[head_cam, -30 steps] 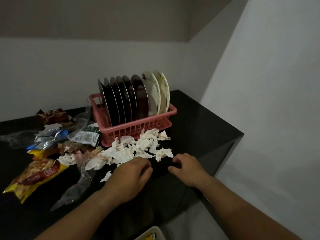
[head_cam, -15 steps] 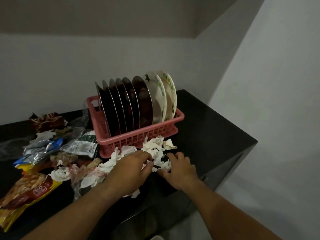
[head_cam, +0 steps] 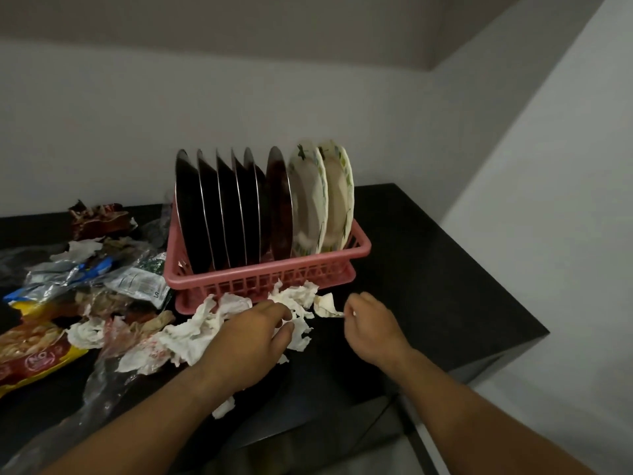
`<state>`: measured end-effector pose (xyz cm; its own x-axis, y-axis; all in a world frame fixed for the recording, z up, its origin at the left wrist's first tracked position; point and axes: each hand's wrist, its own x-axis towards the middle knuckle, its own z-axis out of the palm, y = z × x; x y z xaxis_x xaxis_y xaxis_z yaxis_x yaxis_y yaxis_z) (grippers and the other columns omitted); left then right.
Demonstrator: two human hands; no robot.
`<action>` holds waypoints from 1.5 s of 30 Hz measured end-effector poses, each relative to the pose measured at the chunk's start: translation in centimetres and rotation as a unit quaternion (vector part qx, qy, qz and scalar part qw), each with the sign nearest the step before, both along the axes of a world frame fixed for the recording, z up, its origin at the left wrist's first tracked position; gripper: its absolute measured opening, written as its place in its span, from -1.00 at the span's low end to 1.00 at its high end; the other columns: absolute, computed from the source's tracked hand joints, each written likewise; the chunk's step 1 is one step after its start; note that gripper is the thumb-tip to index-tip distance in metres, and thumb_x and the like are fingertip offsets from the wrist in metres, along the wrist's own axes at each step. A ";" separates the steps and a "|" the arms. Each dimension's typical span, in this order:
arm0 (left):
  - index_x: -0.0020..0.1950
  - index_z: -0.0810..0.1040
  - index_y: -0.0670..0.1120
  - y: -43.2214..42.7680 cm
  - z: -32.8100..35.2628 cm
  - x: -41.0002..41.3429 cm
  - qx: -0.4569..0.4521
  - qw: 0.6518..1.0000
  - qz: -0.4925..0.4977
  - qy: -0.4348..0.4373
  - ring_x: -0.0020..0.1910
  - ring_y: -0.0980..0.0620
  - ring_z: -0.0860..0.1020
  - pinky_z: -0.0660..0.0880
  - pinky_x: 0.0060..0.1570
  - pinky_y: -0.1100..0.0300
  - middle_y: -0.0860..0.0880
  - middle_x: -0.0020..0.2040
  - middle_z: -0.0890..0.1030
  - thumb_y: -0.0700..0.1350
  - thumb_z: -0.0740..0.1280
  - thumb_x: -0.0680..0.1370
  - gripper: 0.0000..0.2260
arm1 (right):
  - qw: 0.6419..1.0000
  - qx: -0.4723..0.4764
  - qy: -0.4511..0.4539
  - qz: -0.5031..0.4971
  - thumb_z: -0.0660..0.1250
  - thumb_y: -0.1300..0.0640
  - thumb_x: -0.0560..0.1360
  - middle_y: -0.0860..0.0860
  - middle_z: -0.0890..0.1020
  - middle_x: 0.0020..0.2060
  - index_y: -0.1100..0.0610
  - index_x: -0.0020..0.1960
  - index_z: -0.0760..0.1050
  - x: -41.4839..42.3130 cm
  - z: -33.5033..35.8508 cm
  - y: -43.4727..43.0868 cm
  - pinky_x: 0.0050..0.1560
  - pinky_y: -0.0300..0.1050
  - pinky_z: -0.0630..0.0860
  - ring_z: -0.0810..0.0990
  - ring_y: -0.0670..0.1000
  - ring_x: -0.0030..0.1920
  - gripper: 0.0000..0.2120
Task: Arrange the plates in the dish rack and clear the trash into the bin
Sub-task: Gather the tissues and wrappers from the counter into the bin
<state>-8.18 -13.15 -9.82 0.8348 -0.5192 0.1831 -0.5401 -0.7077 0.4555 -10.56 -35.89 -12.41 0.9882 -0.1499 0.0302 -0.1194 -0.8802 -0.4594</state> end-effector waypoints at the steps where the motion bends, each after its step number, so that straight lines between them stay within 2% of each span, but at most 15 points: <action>1: 0.20 0.53 0.05 -0.3 -0.1 0.0 -0.003 1.000 0.006 -0.001 -0.08 0.20 0.51 0.48 -0.05 0.23 0.18 0.03 0.53 0.07 0.20 0.61 -0.77 | 1.000 -0.002 -0.006 0.004 0.21 0.07 0.54 -0.05 0.46 -0.12 0.03 -0.09 0.39 1.0 0.2 0.1 -0.15 -0.01 0.47 0.49 0.02 -0.17 -0.95; 3: 0.20 0.53 0.05 -0.8 -0.2 -0.1 -0.009 1.000 0.019 -0.008 -0.06 0.18 0.53 0.50 -0.04 0.19 0.17 0.04 0.55 0.06 0.21 0.61 -0.77 | 1.000 0.000 0.002 0.005 0.24 -0.15 0.52 -0.10 0.48 -0.12 -0.04 0.01 0.38 2.6 0.2 0.7 -0.20 -0.04 0.43 0.52 0.00 -0.15 -0.80; 5: 0.17 0.54 0.04 -1.3 -0.2 0.0 -0.010 0.999 0.031 -0.023 -0.05 0.14 0.54 0.50 -0.05 0.15 0.14 0.04 0.56 0.05 0.22 0.60 -0.78 | 0.999 -0.010 0.041 -0.008 0.26 -0.28 0.50 -0.06 0.54 -0.08 -0.06 0.13 0.35 3.9 -0.4 1.2 -0.20 -0.04 0.44 0.57 0.04 -0.10 -0.64; 8: 0.10 0.57 0.00 -2.5 0.0 0.5 0.011 0.997 0.032 -0.069 -0.06 0.07 0.54 0.49 -0.10 0.15 0.08 -0.01 0.56 0.02 0.26 0.58 -0.82 | 0.994 -0.051 0.098 -0.017 0.28 -0.22 0.54 0.04 0.58 0.02 -0.04 0.25 0.32 4.6 -1.6 1.5 -0.11 0.04 0.53 0.59 0.11 -0.03 -0.60; 13: -0.03 0.61 -0.09 -6.3 0.8 2.0 0.127 0.974 -0.028 -0.185 -0.09 -0.09 0.56 0.50 -0.11 0.01 -0.05 -0.11 0.61 -0.12 0.42 0.44 -0.86 | 0.991 -0.036 0.130 -0.003 0.27 -0.20 0.51 0.05 0.50 0.06 0.00 0.18 0.30 3.1 -2.2 -0.3 -0.15 -0.02 0.45 0.51 0.07 -0.07 -0.62; 17: 0.20 0.50 -0.11 -10.1 0.7 3.9 0.319 0.931 -0.006 -0.178 0.16 -0.17 0.49 0.38 0.15 -0.04 -0.13 0.15 0.57 -0.15 0.18 0.57 -0.77 | 0.991 -0.005 0.135 -0.021 0.31 -0.16 0.50 0.07 0.45 0.11 0.07 0.20 0.30 0.6 -2.2 -2.3 -0.13 -0.05 0.42 0.51 0.10 0.00 -0.58; 20: 0.15 0.53 -0.13 -12.0 0.1 4.5 0.417 0.892 0.023 -0.172 0.08 -0.18 0.54 0.39 0.11 -0.03 -0.15 0.09 0.61 -0.18 0.17 0.59 -0.79 | 0.990 0.026 0.138 -0.023 0.34 -0.08 0.51 0.04 0.44 0.08 0.04 0.14 0.28 -0.4 -1.7 -3.3 -0.14 -0.09 0.44 0.50 0.04 -0.02 -0.66; 24: 0.13 0.54 -0.09 -13.1 -1.2 5.0 0.455 0.875 0.050 -0.155 0.05 -0.13 0.57 0.41 0.11 -0.02 -0.09 0.06 0.63 -0.17 0.20 0.58 -0.81 | 0.989 0.084 0.123 -0.015 0.37 0.03 0.50 -0.07 0.46 -0.04 -0.03 0.06 0.31 -1.2 -0.9 -4.7 -0.24 -0.21 0.43 0.50 -0.08 -0.12 -0.75; 28: 0.11 0.56 -0.08 -12.2 -1.9 5.6 0.422 0.888 0.028 -0.181 0.06 -0.10 0.55 0.37 0.09 0.01 -0.07 0.07 0.62 -0.20 0.18 0.57 -0.79 | 0.987 0.123 0.104 -0.006 0.38 0.14 0.50 -0.10 0.46 0.04 -0.10 0.14 0.35 -1.3 0.0 -5.8 -0.15 -0.19 0.52 0.54 -0.08 -0.06 -0.69; 31: 0.13 0.55 -0.09 -11.2 -2.0 5.7 0.381 0.905 -0.005 -0.189 0.12 -0.11 0.51 0.35 0.17 -0.04 -0.08 0.10 0.60 -0.20 0.17 0.56 -0.78 | 0.987 0.130 0.089 0.003 0.37 0.17 0.50 -0.10 0.44 0.11 -0.10 0.20 0.39 -0.9 0.7 -5.8 -0.13 -0.20 0.52 0.53 -0.09 -0.03 -0.66; 36: 0.19 0.47 -0.04 -9.3 -1.0 4.8 0.240 0.948 -0.090 -0.190 0.13 -0.05 0.45 0.28 0.23 0.03 -0.02 0.11 0.52 -0.11 0.13 0.59 -0.78 | 0.988 0.134 0.072 0.006 0.42 0.17 0.46 -0.15 0.41 0.00 -0.14 0.00 0.42 0.1 2.0 -4.8 -0.24 -0.22 0.50 0.55 -0.07 -0.11 -0.72; 39: 0.08 0.51 -0.09 -8.1 1.0 4.4 0.064 0.982 -0.135 -0.113 -0.01 -0.01 0.47 0.37 0.08 0.13 -0.02 0.00 0.51 -0.13 0.19 0.59 -0.85 | 0.992 0.113 0.057 0.001 0.44 0.19 0.44 -0.13 0.43 -0.04 -0.14 -0.14 0.41 0.6 2.5 -3.7 -0.27 -0.21 0.48 0.55 -0.07 -0.14 -0.73; 41: 0.02 0.51 -0.08 -7.3 2.3 4.3 -0.023 0.990 -0.123 -0.069 -0.09 0.05 0.49 0.42 -0.05 0.16 0.04 -0.06 0.49 -0.11 0.18 0.61 -0.87 | 0.995 0.086 0.043 -0.010 0.46 0.14 0.45 -0.11 0.45 -0.07 -0.12 -0.18 0.40 0.8 2.8 -2.9 -0.24 -0.20 0.50 0.54 -0.08 -0.15 -0.73; 43: -0.04 0.51 -0.02 -6.4 3.4 4.6 -0.057 0.992 -0.099 -0.057 -0.19 0.18 0.45 0.41 -0.16 0.21 0.14 -0.15 0.42 0.00 0.16 0.62 -0.82 | 0.997 0.068 0.035 -0.016 0.47 0.08 0.46 -0.10 0.48 -0.08 -0.12 -0.20 0.40 0.8 3.1 -1.9 -0.20 -0.17 0.54 0.54 -0.08 -0.15 -0.75; 45: -0.10 0.53 0.04 -5.2 4.0 4.9 -0.061 0.993 -0.079 -0.063 -0.26 0.25 0.41 0.28 -0.27 0.35 0.19 -0.22 0.37 0.15 0.15 0.61 -0.74 | 0.997 0.066 0.039 -0.020 0.46 0.05 0.47 -0.11 0.51 -0.10 -0.11 -0.19 0.41 0.6 3.2 -1.0 -0.20 -0.15 0.57 0.55 -0.08 -0.17 -0.78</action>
<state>-3.29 -18.38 -5.79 0.7110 -0.6089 0.3517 -0.6983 -0.5529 0.4545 -9.96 -36.84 -9.24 0.9798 -0.1877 -0.0692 -0.1940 -0.8067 -0.5583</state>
